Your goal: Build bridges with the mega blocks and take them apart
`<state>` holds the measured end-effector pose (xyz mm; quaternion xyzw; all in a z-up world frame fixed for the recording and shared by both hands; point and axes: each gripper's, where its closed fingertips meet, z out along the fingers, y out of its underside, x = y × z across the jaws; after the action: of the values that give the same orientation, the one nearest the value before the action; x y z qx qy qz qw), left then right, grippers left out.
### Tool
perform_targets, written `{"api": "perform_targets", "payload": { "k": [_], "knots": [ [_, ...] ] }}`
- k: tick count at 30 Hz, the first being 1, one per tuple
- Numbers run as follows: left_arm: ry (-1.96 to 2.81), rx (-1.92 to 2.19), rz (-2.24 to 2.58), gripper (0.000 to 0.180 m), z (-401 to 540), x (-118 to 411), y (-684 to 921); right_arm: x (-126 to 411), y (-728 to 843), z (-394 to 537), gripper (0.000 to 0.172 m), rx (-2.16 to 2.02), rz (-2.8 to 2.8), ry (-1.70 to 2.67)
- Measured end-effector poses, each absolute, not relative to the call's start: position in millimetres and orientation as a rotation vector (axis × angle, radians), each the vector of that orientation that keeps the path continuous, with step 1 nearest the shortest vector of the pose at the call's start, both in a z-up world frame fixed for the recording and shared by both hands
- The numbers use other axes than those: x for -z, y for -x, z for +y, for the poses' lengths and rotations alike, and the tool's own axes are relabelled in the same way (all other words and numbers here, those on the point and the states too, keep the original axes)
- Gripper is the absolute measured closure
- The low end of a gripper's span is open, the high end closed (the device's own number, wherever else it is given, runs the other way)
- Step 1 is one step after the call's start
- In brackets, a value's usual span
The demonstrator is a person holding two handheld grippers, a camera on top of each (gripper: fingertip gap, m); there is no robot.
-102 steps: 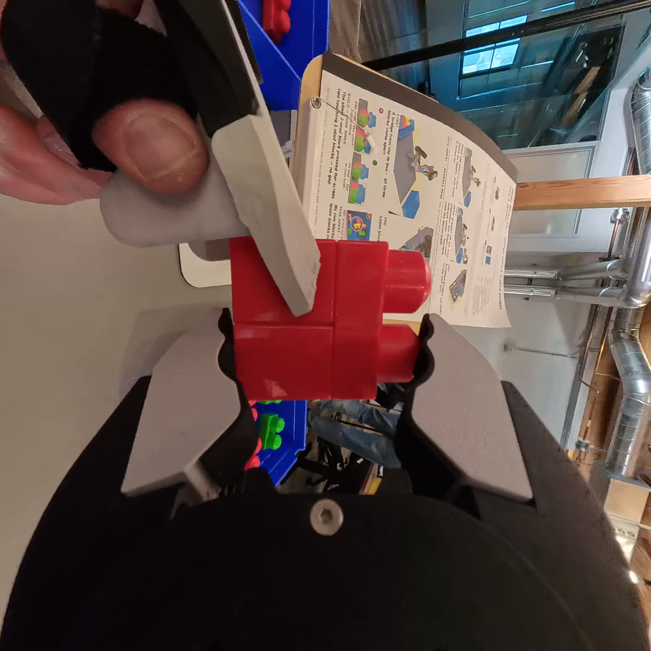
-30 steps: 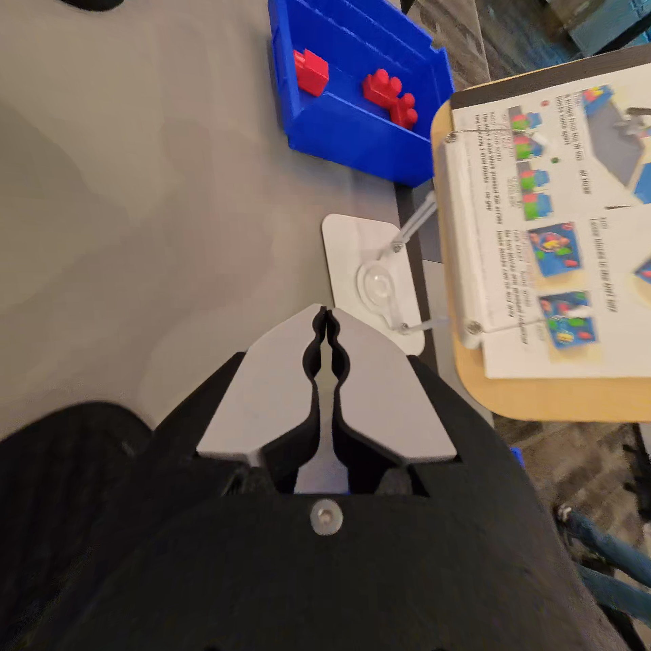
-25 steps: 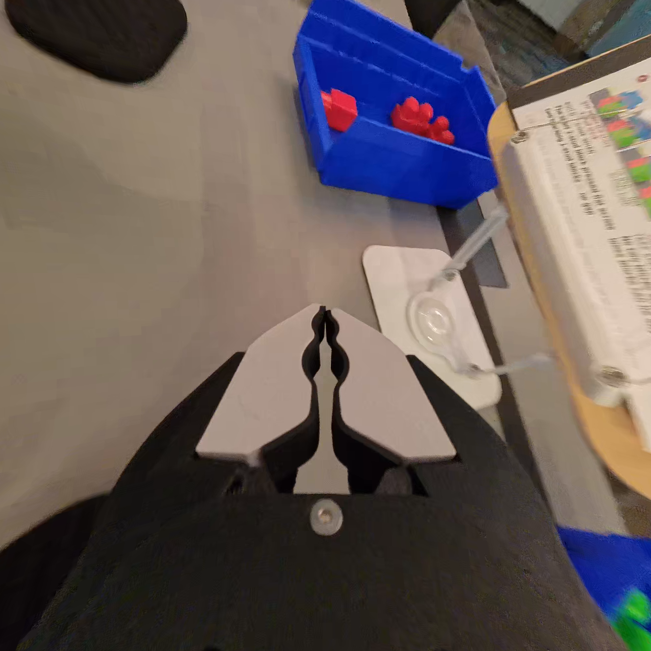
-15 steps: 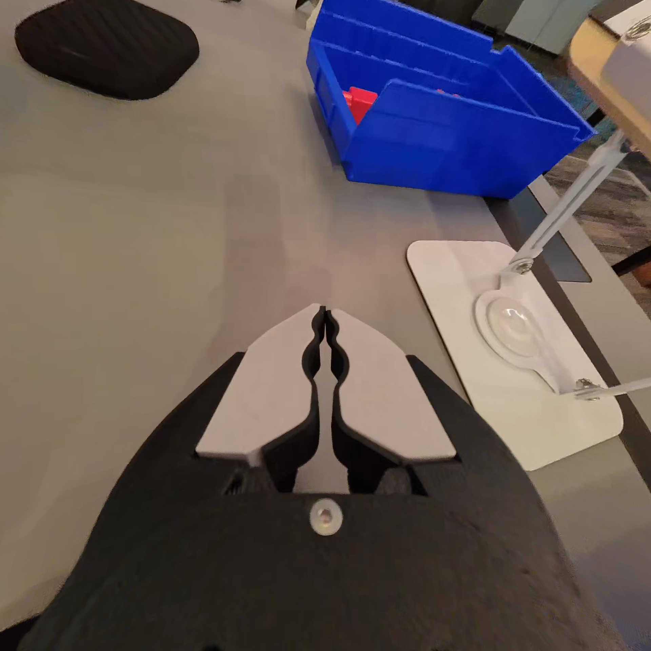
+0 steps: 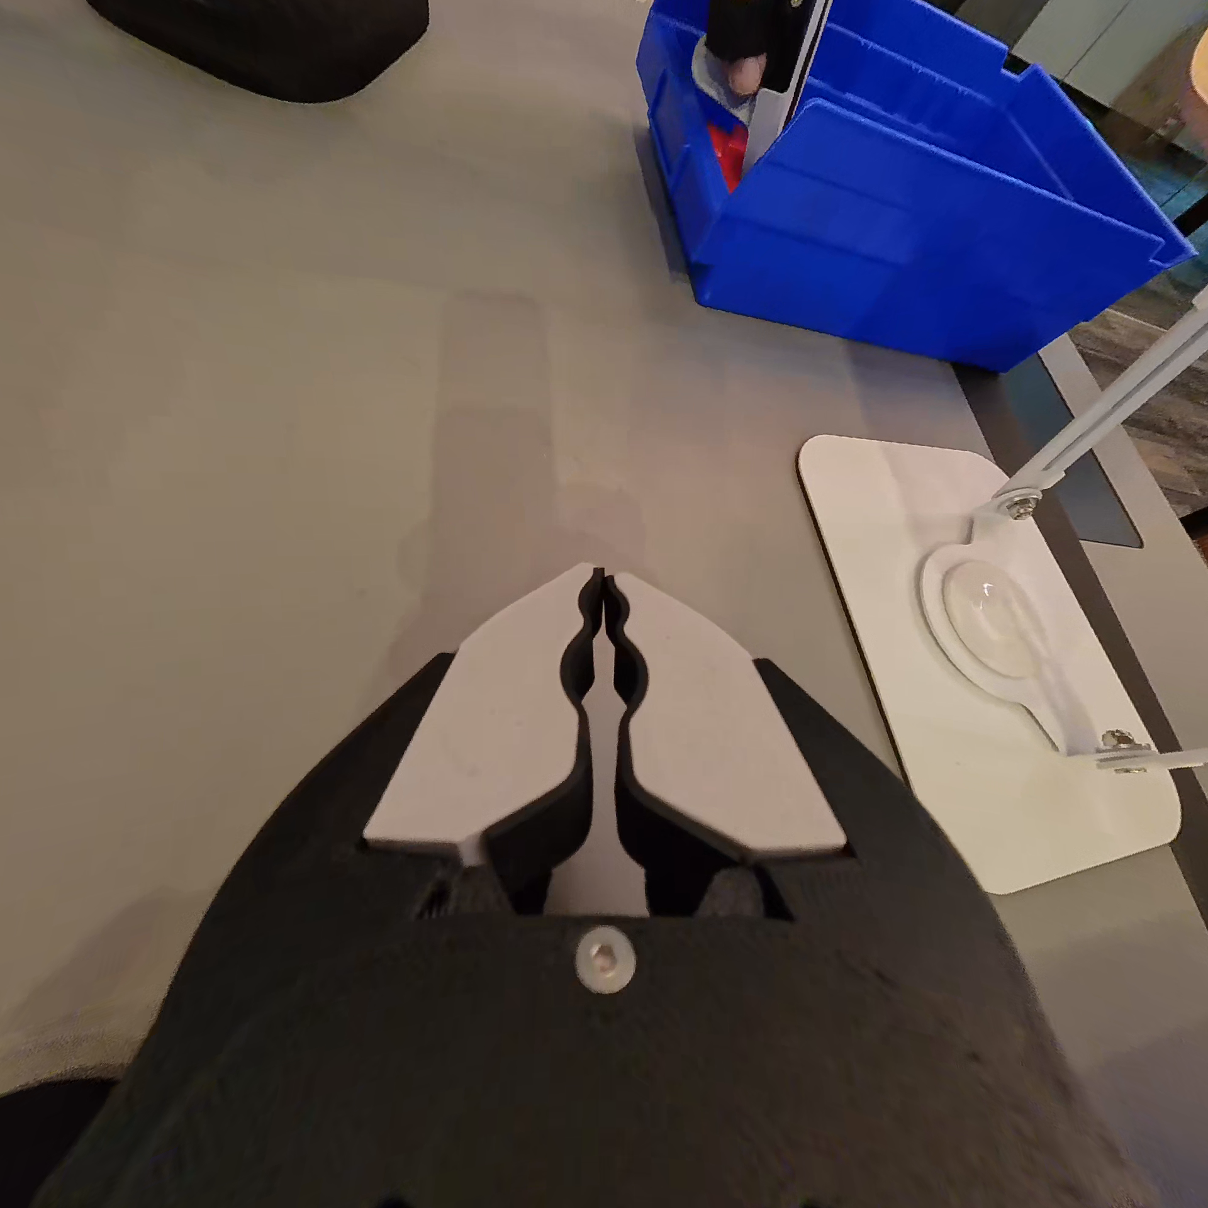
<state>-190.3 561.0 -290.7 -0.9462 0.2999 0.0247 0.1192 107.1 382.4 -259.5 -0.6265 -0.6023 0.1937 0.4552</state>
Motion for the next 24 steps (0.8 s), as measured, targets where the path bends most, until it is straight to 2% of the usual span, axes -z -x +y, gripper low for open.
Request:
{"api": "perform_targets", "payload": {
  "k": [4,9,14,18,19,20,24],
  "knots": [
    [2.662,-0.01,0.979,0.148,548,258,175,256,-111,383,0.172,-0.475,-1.467,1.541],
    [2.394,0.272,1.368,0.148,455,196,93,248,-117,389,0.172,-0.494,-1.409,1.547],
    [2.288,0.277,1.703,0.148,384,254,9,251,-119,389,0.172,-0.503,-1.406,1.561],
    [2.3,0.327,1.741,0.145,377,286,-11,254,-119,386,0.172,-0.455,-1.441,1.552],
    [2.31,0.351,1.706,0.124,380,284,-11,254,-119,386,0.172,-0.451,-1.445,1.549],
    [2.314,0.419,1.674,0.117,379,276,-11,255,-119,386,0.172,-0.451,-1.446,1.548],
    [2.229,0.479,1.458,0.134,417,209,26,253,-119,386,0.172,-0.497,-1.432,1.552]
  ]
}}
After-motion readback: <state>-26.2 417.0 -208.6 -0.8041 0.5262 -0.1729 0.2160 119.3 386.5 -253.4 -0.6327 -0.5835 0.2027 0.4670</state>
